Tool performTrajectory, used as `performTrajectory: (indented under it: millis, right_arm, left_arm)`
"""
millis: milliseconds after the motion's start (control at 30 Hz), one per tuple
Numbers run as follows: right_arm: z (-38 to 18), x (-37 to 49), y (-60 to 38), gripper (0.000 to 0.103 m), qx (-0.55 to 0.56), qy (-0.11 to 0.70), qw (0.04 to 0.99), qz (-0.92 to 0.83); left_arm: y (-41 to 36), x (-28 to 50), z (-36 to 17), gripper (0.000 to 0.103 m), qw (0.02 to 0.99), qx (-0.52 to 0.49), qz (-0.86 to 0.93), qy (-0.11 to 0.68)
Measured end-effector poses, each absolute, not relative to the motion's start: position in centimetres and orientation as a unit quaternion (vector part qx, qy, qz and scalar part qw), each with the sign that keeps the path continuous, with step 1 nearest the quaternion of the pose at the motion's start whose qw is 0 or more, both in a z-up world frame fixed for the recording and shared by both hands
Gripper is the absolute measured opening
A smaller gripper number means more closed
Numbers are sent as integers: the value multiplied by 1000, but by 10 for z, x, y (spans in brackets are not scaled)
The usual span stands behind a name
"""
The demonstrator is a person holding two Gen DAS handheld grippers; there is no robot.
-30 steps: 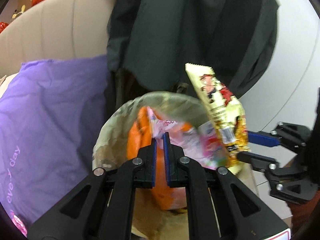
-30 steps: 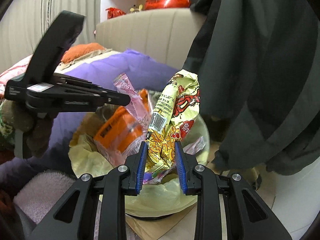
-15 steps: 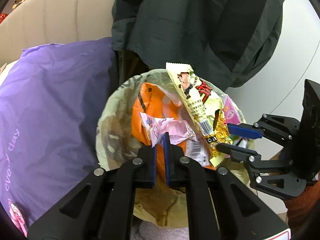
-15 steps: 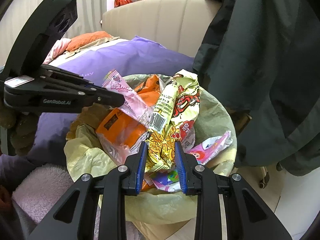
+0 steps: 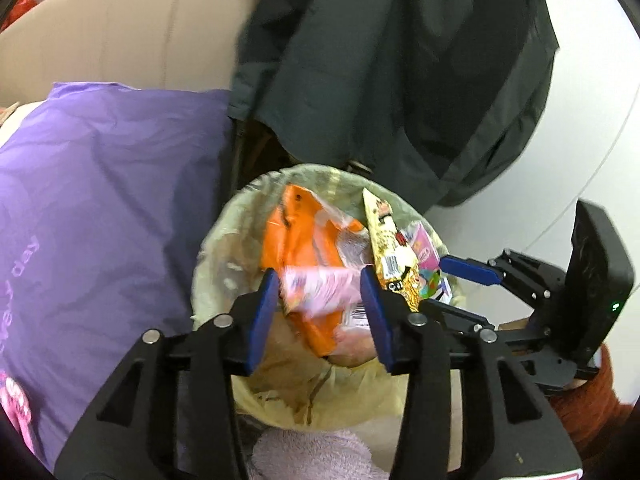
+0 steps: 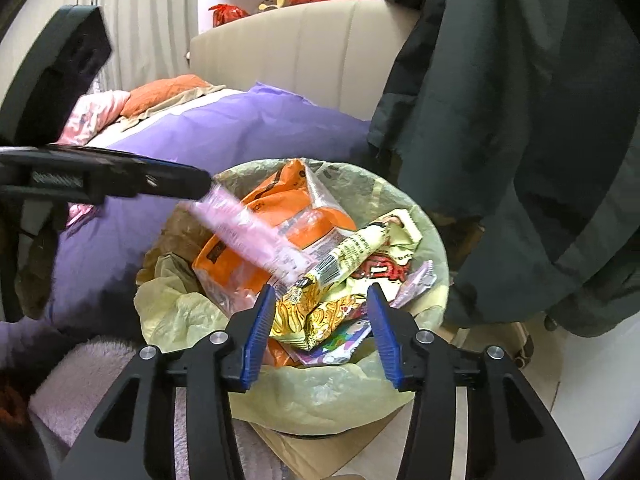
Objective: Collect trash
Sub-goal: 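Carry the pink candy stick and yellow wrapper over the bin and release both, then move both tools back over the bed toward the remaining candies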
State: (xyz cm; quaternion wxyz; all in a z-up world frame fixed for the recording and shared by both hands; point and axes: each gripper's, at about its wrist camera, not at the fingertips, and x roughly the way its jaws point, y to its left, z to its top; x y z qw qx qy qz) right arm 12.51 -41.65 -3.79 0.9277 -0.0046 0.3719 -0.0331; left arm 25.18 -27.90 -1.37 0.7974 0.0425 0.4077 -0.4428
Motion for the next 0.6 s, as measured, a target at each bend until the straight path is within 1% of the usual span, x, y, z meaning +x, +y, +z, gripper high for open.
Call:
performTrajectory:
  millis: [67, 200, 333, 433, 500, 533, 600]
  right_arm:
    - [-34, 122, -415, 45, 0, 364, 931, -34]
    - [-24, 115, -407, 46, 5, 348, 937, -30]
    - [-17, 115, -391, 46, 13, 337, 941, -17]
    - [-12, 116, -371, 46, 18, 326, 945, 5]
    - [-9, 119, -357, 49, 15, 326, 945, 16]
    - [-9, 121, -351, 55, 14, 326, 945, 20]
    - [-8, 126, -335, 56, 14, 325, 945, 37]
  left_arm:
    - [-264, 251, -8, 46, 809, 31, -431, 399]
    - [-219, 243, 2, 47, 842, 15, -385, 378]
    - [-153, 235, -1, 49, 877, -8, -314, 363]
    - [-103, 233, -11, 49, 888, -28, -266, 374]
    - [-71, 234, -17, 49, 892, -30, -239, 383]
    - [-52, 233, -19, 49, 895, -26, -222, 386]
    - [-15, 233, -19, 49, 904, -21, -187, 385]
